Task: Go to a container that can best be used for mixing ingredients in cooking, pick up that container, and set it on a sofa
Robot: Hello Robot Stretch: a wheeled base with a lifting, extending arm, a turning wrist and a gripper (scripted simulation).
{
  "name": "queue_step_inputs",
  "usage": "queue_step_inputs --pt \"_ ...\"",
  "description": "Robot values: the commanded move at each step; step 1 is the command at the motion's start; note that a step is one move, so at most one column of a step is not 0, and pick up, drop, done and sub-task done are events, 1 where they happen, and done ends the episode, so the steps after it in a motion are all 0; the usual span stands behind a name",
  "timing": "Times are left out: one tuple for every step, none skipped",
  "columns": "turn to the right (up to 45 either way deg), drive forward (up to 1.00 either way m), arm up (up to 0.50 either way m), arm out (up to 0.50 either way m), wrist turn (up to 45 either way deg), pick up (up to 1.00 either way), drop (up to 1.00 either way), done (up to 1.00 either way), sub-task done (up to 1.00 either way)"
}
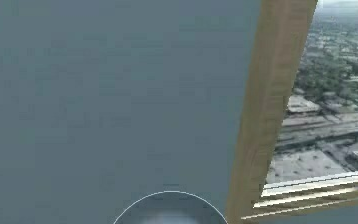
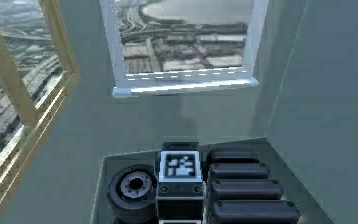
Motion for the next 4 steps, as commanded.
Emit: queue_step_inputs --pt "-27.0 0.0 0.0 0.0 0.0 0.0 0.0 0.0 0.0" --pt "24.0 0.0 0.0 0.0 0.0 0.0 0.0 0.0 0.0" --pt "-24.0 0.0 0.0 0.0 0.0 0.0 0.0 0.0 0.0" --pt "18.0 0.0 0.0 0.0 0.0 0.0 0.0 0.0 0.0"
